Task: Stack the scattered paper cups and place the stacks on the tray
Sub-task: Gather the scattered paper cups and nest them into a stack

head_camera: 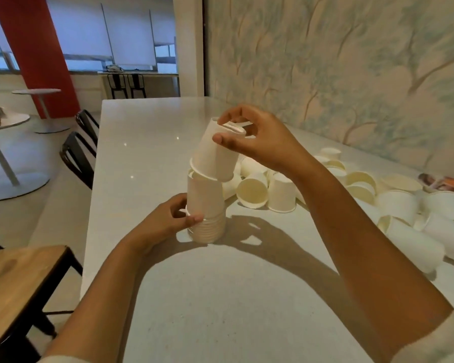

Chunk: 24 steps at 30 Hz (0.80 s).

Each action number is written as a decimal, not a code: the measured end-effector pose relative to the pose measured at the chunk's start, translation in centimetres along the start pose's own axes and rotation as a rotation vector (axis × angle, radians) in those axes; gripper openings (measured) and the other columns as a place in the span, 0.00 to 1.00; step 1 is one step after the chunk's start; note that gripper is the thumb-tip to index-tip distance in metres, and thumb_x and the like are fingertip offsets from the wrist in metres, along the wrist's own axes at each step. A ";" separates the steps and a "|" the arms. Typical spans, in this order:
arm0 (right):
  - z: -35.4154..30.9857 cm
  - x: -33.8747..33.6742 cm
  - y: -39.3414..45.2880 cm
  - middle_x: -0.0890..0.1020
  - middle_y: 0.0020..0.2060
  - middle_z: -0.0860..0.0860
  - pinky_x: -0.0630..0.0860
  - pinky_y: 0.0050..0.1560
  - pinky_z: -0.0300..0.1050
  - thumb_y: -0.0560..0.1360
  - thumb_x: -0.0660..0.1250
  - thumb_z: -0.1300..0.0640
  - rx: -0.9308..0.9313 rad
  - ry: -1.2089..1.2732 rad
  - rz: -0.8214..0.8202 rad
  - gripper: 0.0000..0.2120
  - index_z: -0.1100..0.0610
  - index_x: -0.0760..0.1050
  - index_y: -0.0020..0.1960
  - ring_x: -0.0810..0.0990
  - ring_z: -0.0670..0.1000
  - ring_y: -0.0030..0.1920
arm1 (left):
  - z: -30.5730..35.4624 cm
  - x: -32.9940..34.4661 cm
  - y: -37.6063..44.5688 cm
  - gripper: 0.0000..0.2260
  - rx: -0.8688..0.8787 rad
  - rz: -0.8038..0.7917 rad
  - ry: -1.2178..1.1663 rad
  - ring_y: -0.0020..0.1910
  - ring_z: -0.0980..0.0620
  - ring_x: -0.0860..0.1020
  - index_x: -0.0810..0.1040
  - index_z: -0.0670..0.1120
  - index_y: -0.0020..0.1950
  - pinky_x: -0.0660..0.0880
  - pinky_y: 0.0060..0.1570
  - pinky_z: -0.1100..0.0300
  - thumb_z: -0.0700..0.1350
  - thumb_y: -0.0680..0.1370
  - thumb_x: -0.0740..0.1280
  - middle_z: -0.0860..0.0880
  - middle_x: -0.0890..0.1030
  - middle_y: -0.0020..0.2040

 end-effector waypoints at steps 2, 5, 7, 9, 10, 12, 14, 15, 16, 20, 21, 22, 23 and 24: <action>0.3 0.1 -0.1 0.74 0.54 0.44 0.67 0.39 0.28 0.69 0.71 0.46 0.005 -0.058 -0.070 0.17 0.47 0.73 0.56 0.72 0.42 0.49 | 0.1 0.0 0.2 0.27 0.033 0.000 0.078 0.61 0.48 0.73 0.69 0.59 0.63 0.71 0.61 0.48 0.54 0.65 0.71 0.54 0.74 0.63; 0.8 1.0 -0.3 0.74 0.59 0.47 0.66 0.38 0.29 0.69 0.71 0.47 -0.005 -0.182 -0.175 0.19 0.48 0.72 0.58 0.71 0.43 0.50 | 0.1 -0.1 0.1 0.32 0.037 -0.014 0.127 0.60 0.49 0.74 0.68 0.58 0.63 0.70 0.63 0.46 0.59 0.62 0.73 0.54 0.74 0.63; 0.7 1.5 -0.2 0.75 0.61 0.48 0.65 0.38 0.29 0.69 0.71 0.46 -0.022 -0.195 -0.190 0.19 0.48 0.72 0.58 0.70 0.44 0.50 | 0.3 0.1 -0.2 0.38 0.056 -0.021 0.139 0.58 0.52 0.75 0.68 0.60 0.62 0.75 0.57 0.56 0.68 0.55 0.73 0.57 0.75 0.61; 0.6 1.7 -0.2 0.75 0.62 0.48 0.64 0.40 0.28 0.69 0.71 0.46 -0.053 -0.219 -0.211 0.19 0.48 0.73 0.57 0.69 0.43 0.50 | 0.6 0.2 -0.3 0.42 0.091 -0.024 0.206 0.55 0.55 0.76 0.68 0.60 0.60 0.76 0.46 0.68 0.73 0.49 0.70 0.60 0.76 0.57; 0.7 1.8 -0.3 0.75 0.62 0.48 0.64 0.41 0.29 0.70 0.70 0.46 -0.064 -0.233 -0.238 0.18 0.48 0.73 0.57 0.68 0.43 0.51 | 0.7 0.2 -0.3 0.43 0.100 -0.027 0.230 0.54 0.55 0.77 0.68 0.59 0.60 0.75 0.44 0.69 0.74 0.49 0.69 0.59 0.76 0.57; 1.0 2.6 -0.5 0.74 0.63 0.48 0.66 0.45 0.33 0.70 0.70 0.47 -0.064 -0.283 -0.327 0.19 0.47 0.73 0.59 0.69 0.44 0.53 | 0.8 0.3 -0.3 0.44 0.109 -0.032 0.263 0.55 0.54 0.76 0.68 0.58 0.61 0.74 0.47 0.68 0.75 0.49 0.68 0.57 0.76 0.57; 1.3 3.4 -0.6 0.73 0.65 0.48 0.67 0.50 0.37 0.71 0.69 0.47 -0.035 -0.321 -0.408 0.20 0.47 0.72 0.62 0.70 0.46 0.57 | 0.8 0.4 -0.4 0.44 0.100 -0.039 0.289 0.53 0.57 0.76 0.67 0.60 0.60 0.73 0.44 0.70 0.76 0.48 0.67 0.60 0.76 0.56; 1.3 3.3 -0.6 0.72 0.66 0.47 0.67 0.51 0.38 0.72 0.68 0.47 -0.027 -0.324 -0.438 0.20 0.47 0.72 0.63 0.71 0.46 0.57 | 0.8 0.5 -0.5 0.43 0.094 -0.048 0.296 0.52 0.59 0.76 0.67 0.61 0.59 0.74 0.41 0.72 0.76 0.48 0.67 0.62 0.75 0.55; 1.3 2.9 -0.4 0.73 0.65 0.46 0.68 0.49 0.36 0.72 0.67 0.45 -0.026 -0.318 -0.464 0.20 0.47 0.72 0.63 0.71 0.45 0.55 | 0.9 0.6 -0.5 0.42 0.091 -0.059 0.296 0.51 0.62 0.77 0.67 0.62 0.58 0.74 0.39 0.74 0.75 0.48 0.68 0.64 0.75 0.54; 2.1 -0.1 0.2 0.76 0.59 0.44 0.67 0.42 0.32 0.72 0.64 0.40 0.034 -0.246 -0.338 0.17 0.45 0.75 0.57 0.75 0.40 0.49 | 0.7 0.5 -0.5 0.38 0.089 -0.099 0.297 0.50 0.68 0.77 0.66 0.65 0.57 0.73 0.39 0.76 0.74 0.50 0.69 0.67 0.75 0.54; 2.8 -0.8 0.4 0.77 0.58 0.44 0.68 0.42 0.34 0.71 0.65 0.39 0.065 -0.262 -0.267 0.17 0.46 0.75 0.55 0.75 0.43 0.50 | 0.6 0.4 -0.5 0.38 0.087 -0.101 0.296 0.50 0.69 0.77 0.66 0.66 0.57 0.73 0.40 0.76 0.73 0.50 0.70 0.67 0.75 0.54; 3.7 -1.2 0.6 0.77 0.58 0.45 0.69 0.43 0.37 0.70 0.65 0.39 0.098 -0.298 -0.211 0.17 0.47 0.75 0.55 0.75 0.45 0.51 | 0.5 0.5 -0.4 0.37 0.085 -0.100 0.290 0.49 0.69 0.77 0.66 0.66 0.57 0.73 0.39 0.76 0.73 0.50 0.70 0.68 0.75 0.53; 4.6 -1.4 0.7 0.77 0.59 0.46 0.69 0.45 0.40 0.70 0.66 0.40 0.133 -0.357 -0.176 0.18 0.48 0.75 0.55 0.75 0.46 0.52 | 0.5 0.5 -0.4 0.37 0.086 -0.097 0.285 0.49 0.70 0.77 0.67 0.66 0.56 0.73 0.39 0.77 0.73 0.50 0.70 0.68 0.75 0.52; 5.5 -1.5 0.7 0.76 0.59 0.48 0.69 0.49 0.44 0.70 0.67 0.40 0.174 -0.433 -0.160 0.18 0.49 0.75 0.55 0.74 0.48 0.54 | 0.5 0.5 -0.4 0.36 0.088 -0.093 0.282 0.49 0.70 0.77 0.67 0.67 0.56 0.73 0.39 0.77 0.73 0.50 0.70 0.69 0.75 0.52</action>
Point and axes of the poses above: each hand's wrist, its own y-axis towards the middle knuckle, its own x-axis out of the palm, z = x × y, the point moved 1 cm from there along y, towards the middle knuckle
